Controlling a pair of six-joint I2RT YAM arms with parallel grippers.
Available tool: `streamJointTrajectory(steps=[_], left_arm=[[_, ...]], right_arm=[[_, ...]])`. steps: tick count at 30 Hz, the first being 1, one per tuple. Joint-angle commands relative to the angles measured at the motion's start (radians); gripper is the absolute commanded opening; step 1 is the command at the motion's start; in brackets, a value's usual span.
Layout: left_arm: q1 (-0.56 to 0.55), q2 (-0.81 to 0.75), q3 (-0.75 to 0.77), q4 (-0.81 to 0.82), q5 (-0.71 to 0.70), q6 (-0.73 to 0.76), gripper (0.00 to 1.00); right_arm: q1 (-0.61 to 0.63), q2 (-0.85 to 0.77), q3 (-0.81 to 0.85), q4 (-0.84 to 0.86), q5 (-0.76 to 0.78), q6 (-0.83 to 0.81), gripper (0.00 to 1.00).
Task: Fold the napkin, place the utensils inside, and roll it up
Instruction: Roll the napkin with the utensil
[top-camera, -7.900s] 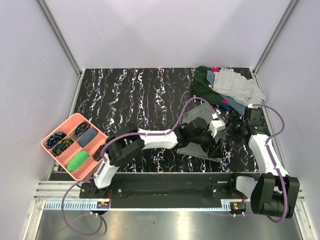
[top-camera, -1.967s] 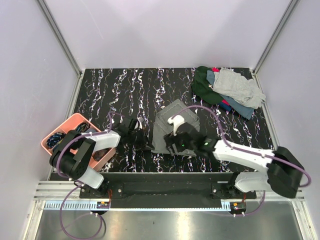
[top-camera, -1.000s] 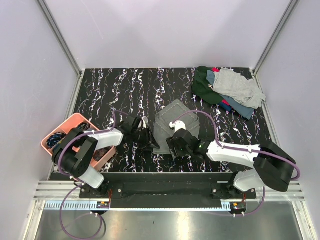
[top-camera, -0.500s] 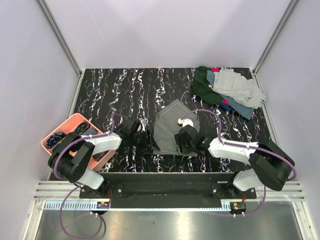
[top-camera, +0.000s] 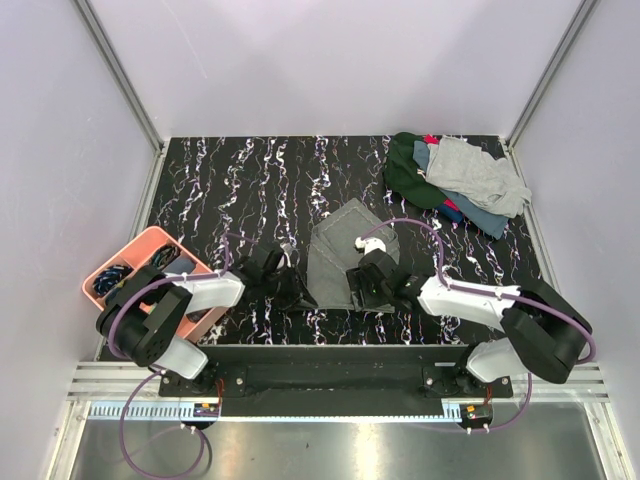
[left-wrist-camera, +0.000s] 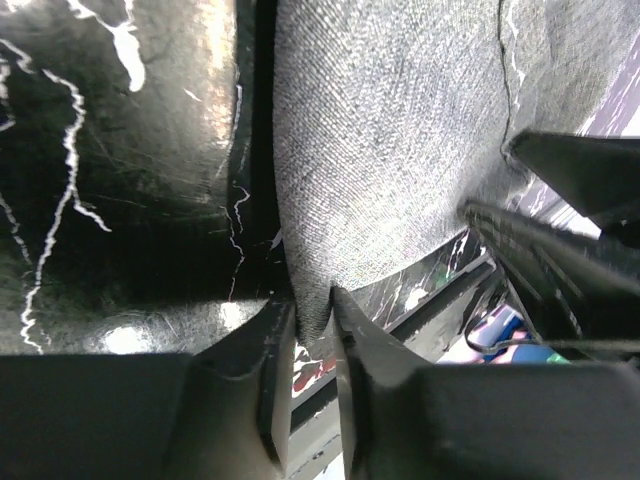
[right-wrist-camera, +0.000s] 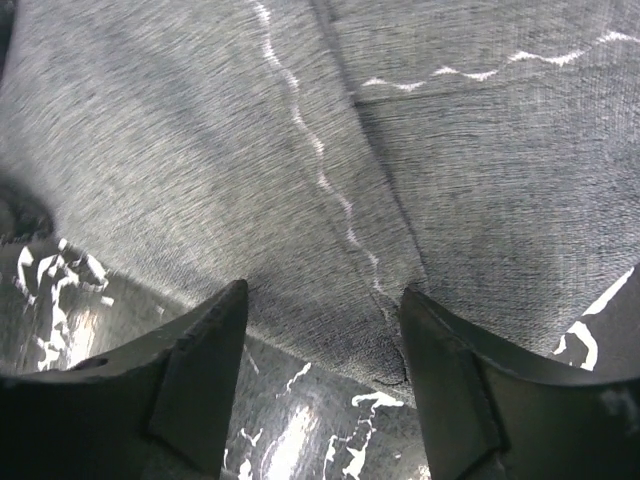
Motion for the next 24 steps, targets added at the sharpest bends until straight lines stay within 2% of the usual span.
streamJointTrajectory(steps=[1,3,6,14,19,24], left_arm=[[-0.003,-0.009,0.028,0.011,-0.034,0.006,0.15],[-0.003,-0.006,0.044,0.005,-0.024,0.013,0.07],[0.001,0.002,0.074,-0.008,0.004,0.021,0.0],[0.055,-0.027,0.082,-0.014,0.062,0.015,0.0],[0.066,-0.03,0.076,0.009,0.102,-0.011,0.0],[0.078,-0.058,0.07,0.012,0.116,-0.022,0.0]], right_arm=[[0.017,-0.073,0.033,0.0,-0.022,-0.108,0.77],[0.046,-0.091,0.046,0.011,-0.003,-0.172,0.84],[0.118,-0.101,0.069,0.04,0.055,-0.257,0.89],[0.265,-0.035,0.078,0.184,0.193,-0.38,0.92],[0.374,0.093,0.138,0.232,0.326,-0.423,0.93],[0.433,0.212,0.179,0.276,0.477,-0.473,0.93]])
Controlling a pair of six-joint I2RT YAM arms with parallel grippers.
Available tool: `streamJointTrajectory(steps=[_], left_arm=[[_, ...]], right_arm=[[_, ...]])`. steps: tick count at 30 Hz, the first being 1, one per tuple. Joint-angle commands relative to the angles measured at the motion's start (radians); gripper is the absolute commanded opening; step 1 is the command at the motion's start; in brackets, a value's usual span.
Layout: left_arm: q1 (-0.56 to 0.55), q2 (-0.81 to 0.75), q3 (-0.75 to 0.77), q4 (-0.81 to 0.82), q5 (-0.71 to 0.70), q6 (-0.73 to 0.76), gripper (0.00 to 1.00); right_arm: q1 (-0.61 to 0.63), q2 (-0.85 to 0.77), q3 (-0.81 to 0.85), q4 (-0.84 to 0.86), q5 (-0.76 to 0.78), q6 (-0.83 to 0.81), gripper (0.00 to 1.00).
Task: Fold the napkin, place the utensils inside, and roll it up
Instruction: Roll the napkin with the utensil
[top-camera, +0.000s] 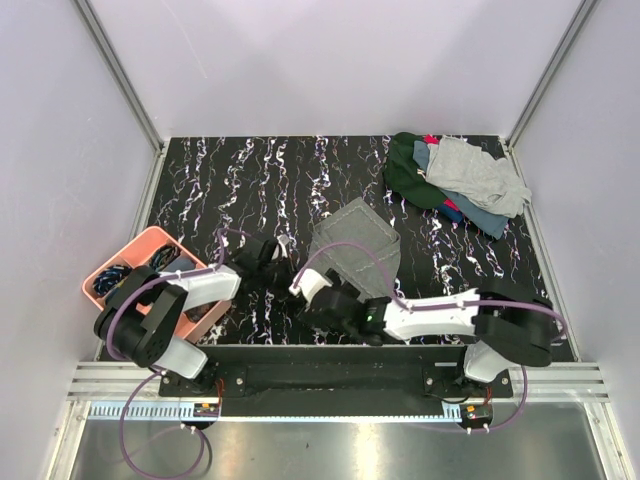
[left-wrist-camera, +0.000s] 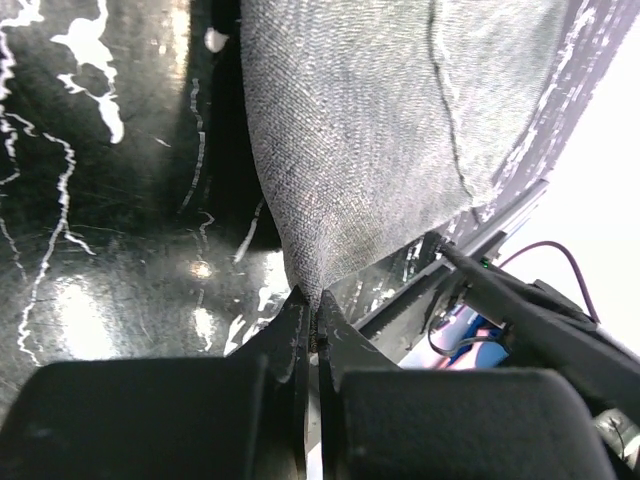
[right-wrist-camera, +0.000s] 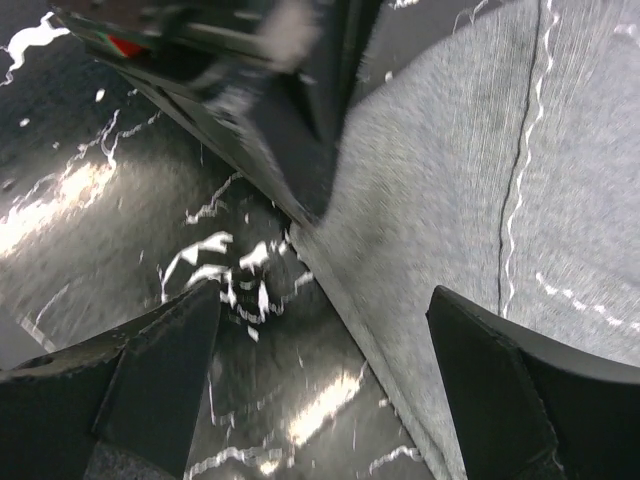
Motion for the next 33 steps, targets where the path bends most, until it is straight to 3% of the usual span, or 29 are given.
streamJointTrajectory(steps=[1,8,12,25,29,33], left_arm=[[0.015,-0.056,0.019,0.035,0.049,-0.016,0.0],[0.033,-0.076,0.01,0.026,0.062,-0.013,0.0],[0.047,-0.074,0.001,0.033,0.069,-0.016,0.0],[0.074,-0.08,-0.012,0.041,0.074,-0.02,0.0],[0.074,-0.073,-0.01,0.041,0.08,-0.013,0.0],[0.076,-0.065,-0.012,0.046,0.089,0.003,0.02]], right_arm=[[0.034,0.079,0.072,0.089,0.184,-0.058,0.93],[0.038,0.172,0.107,0.106,0.273,-0.043,0.89],[0.038,0.189,0.1,0.075,0.347,-0.022,0.78],[0.044,0.16,0.008,0.074,0.39,0.024,0.6],[0.044,0.18,0.011,0.078,0.373,0.011,0.4],[0.044,0.194,0.02,0.078,0.315,-0.032,0.33]])
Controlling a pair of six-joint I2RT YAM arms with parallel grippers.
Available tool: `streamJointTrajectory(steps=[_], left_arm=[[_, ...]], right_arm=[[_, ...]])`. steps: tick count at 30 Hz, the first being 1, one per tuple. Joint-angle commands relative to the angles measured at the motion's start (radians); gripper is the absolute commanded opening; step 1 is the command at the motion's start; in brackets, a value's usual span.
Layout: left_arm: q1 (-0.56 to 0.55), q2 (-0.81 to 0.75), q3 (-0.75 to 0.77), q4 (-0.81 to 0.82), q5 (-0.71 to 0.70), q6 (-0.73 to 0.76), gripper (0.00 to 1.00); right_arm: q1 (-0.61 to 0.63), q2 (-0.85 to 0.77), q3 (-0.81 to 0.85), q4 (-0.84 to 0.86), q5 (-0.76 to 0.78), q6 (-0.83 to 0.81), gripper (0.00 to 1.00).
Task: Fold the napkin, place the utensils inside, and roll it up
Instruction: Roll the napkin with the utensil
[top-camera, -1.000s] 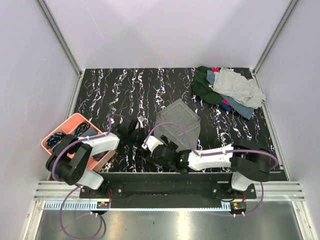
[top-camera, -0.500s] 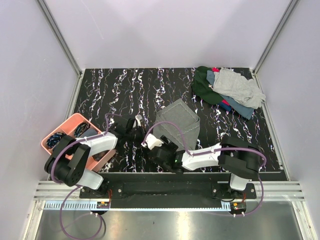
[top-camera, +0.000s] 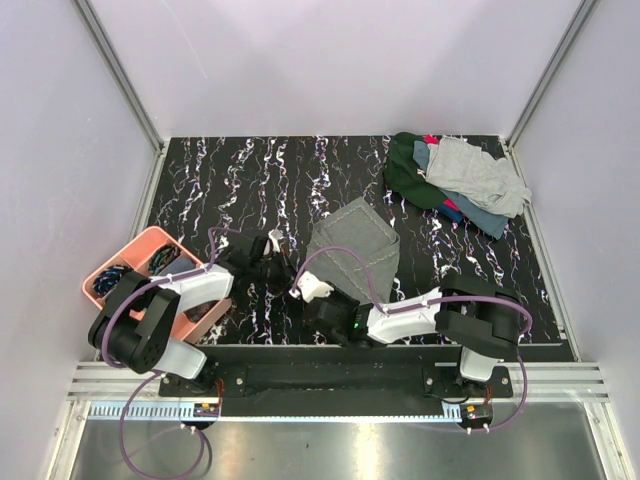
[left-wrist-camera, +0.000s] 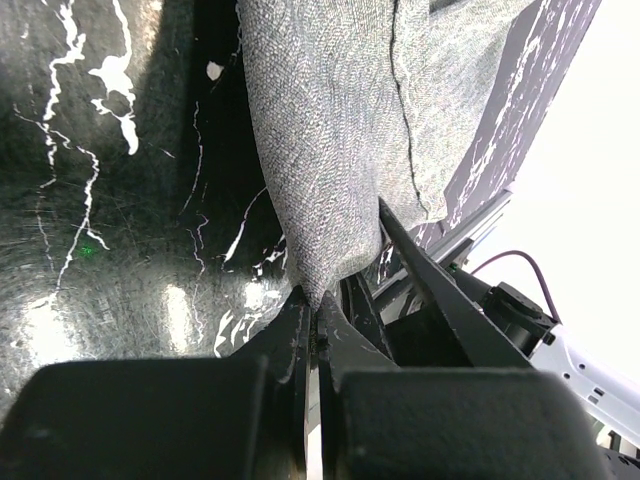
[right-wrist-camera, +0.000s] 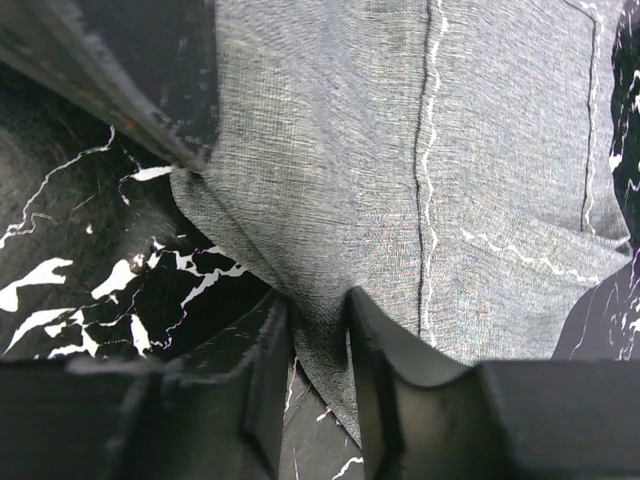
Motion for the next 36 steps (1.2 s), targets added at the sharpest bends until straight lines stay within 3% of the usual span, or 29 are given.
streamJointTrajectory(steps=[1,2,6,9,22,27,36], left_arm=[[0.007,-0.021,-0.006,0.045,0.043,0.014,0.06],[0.007,-0.023,-0.007,0.047,0.04,0.016,0.16],[0.021,-0.05,-0.01,0.028,0.014,0.042,0.39],[0.041,-0.09,-0.024,0.019,-0.014,0.065,0.47],[0.055,-0.198,-0.019,-0.079,-0.185,0.279,0.57],[0.055,-0.238,-0.018,-0.079,-0.205,0.391,0.69],[0.046,-0.304,-0.021,-0.056,-0.23,0.477,0.81]], right_arm=[[0.005,0.01,0.01,0.029,-0.041,-0.049,0.31],[0.005,0.012,0.013,0.02,-0.056,-0.057,0.29],[-0.01,-0.005,0.025,-0.034,-0.17,-0.065,0.19],[-0.044,-0.045,0.037,-0.086,-0.265,-0.054,0.16],[-0.254,-0.1,0.145,-0.276,-0.678,-0.08,0.0],[-0.343,-0.082,0.217,-0.359,-0.92,-0.086,0.0],[-0.51,0.11,0.436,-0.591,-1.357,-0.07,0.0]])
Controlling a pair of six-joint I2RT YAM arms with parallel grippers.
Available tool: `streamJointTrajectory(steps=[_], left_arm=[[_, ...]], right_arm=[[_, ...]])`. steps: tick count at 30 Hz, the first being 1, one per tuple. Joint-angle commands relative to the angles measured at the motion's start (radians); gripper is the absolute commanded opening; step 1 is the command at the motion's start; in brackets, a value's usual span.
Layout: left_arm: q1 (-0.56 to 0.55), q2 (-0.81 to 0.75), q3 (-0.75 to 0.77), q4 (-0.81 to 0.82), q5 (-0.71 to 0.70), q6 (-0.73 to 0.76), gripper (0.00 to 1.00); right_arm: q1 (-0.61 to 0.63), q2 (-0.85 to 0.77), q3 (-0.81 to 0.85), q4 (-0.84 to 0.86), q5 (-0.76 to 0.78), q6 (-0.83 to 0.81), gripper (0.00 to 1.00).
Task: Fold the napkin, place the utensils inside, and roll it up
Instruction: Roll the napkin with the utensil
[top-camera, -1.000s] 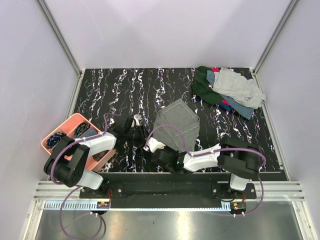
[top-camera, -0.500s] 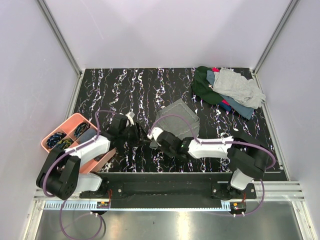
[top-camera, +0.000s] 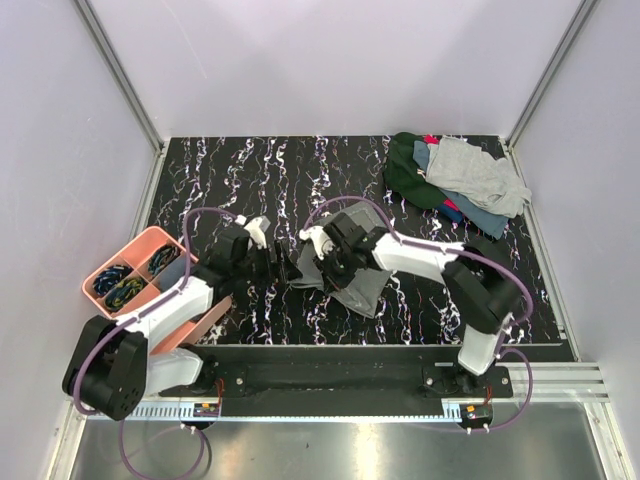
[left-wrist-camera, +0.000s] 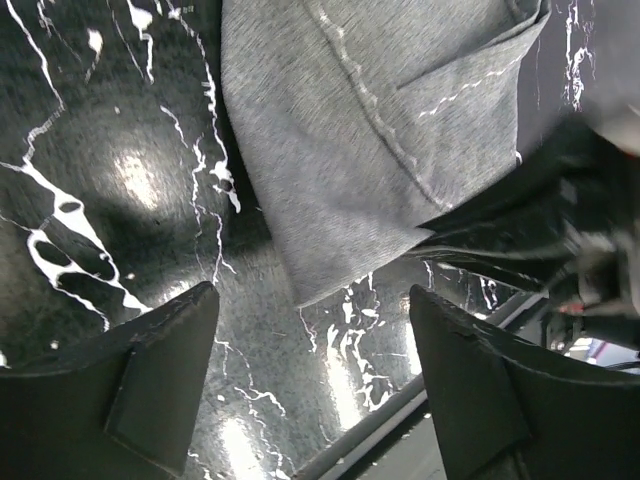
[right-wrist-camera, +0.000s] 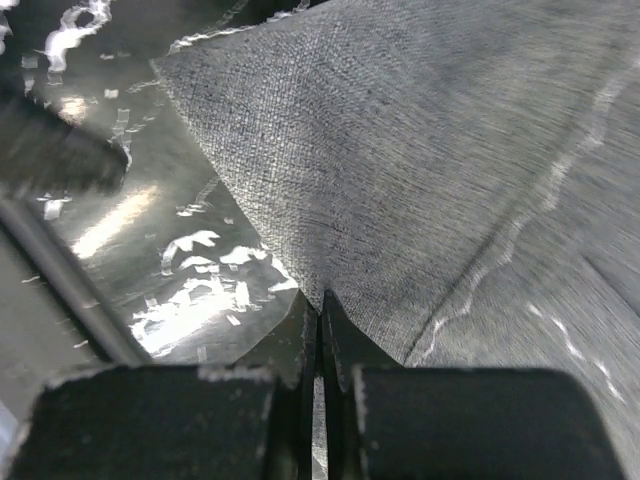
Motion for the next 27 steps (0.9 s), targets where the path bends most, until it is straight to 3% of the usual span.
streamJointTrajectory(steps=[1,11,19,27], left_arm=[[-0.009,-0.067,0.002,0.054,-0.063,0.076,0.81],[-0.059,-0.029,-0.029,0.243,-0.071,0.181,0.84],[-0.202,0.091,-0.017,0.381,-0.076,0.301,0.85],[-0.237,0.154,-0.015,0.392,-0.091,0.337,0.84]], right_arm=[[-0.064,0.112,0.111,-0.145,-0.314,0.002,0.0],[-0.191,0.281,0.241,-0.258,-0.637,-0.001,0.0],[-0.256,0.388,0.312,-0.355,-0.76,-0.053,0.0],[-0.297,0.443,0.342,-0.387,-0.799,-0.067,0.0]])
